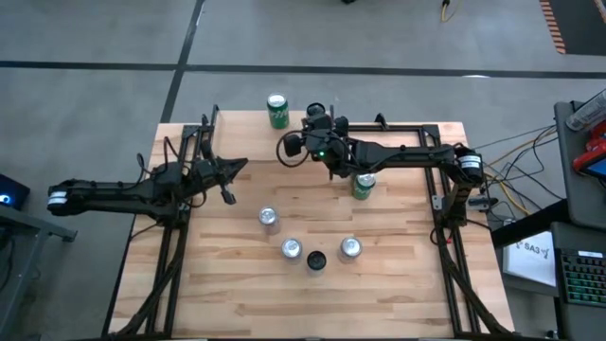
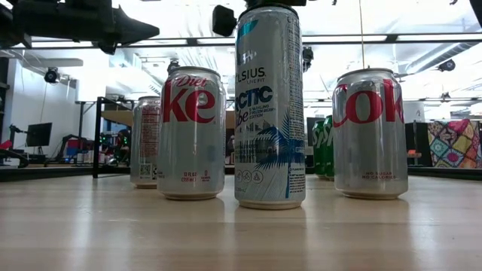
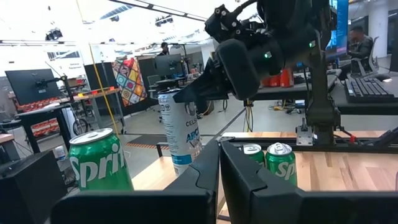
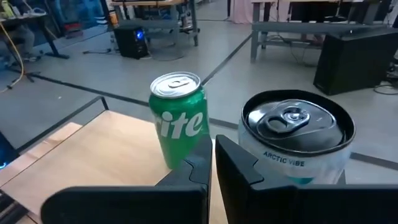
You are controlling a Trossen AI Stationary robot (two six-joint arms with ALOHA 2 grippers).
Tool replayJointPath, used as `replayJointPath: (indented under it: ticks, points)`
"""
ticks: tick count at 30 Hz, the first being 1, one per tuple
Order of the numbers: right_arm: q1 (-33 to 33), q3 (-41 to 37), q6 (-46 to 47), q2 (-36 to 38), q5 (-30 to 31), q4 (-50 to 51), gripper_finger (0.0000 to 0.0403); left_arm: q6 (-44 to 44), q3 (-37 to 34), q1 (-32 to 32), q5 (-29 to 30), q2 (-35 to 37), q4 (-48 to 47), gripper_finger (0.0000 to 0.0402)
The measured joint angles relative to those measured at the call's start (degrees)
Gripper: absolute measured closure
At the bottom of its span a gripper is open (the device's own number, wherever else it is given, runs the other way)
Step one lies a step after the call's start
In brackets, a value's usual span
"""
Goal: Place canned beverage on shelf
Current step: Put the top white-blue soda can on the shelf
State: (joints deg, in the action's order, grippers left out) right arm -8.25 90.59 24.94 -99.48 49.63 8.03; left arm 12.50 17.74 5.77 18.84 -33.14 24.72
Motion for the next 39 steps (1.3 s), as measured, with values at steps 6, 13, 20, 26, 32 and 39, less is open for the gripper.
replayJointPath:
  ticks: [6,13,20,26,32,39]
  points:
    - [0.0,0.0,0.1,0.0,2.7,1.9,0.0391,-0.2,0.0,0.0,0.0,-0.1,0.2,0.0402]
    - [0.0,0.0,0.0,0.0,4.5,2.5,0.0390,-0.6,0.0,0.0,0.0,-0.1,0.2,0.0402]
    - [0.0,0.0,-0.6,0.0,4.5,2.6,0.0390,-0.6,0.0,0.0,0.0,-0.1,0.2,0.0402]
    - [0.5,-0.1,-0.2,0.1,4.5,2.4,0.0390,-0.6,0.0,0.0,0.0,-0.1,0.1,0.0402]
    - [2.9,1.0,-3.0,1.1,3.8,2.2,0.0390,-0.6,0.0,0.0,0.0,-0.2,0.1,0.0402]
    - [5.0,3.1,-5.1,5.5,1.2,7.3,0.0390,-1.4,0.0,0.0,-2.5,-1.8,0.0,0.0402]
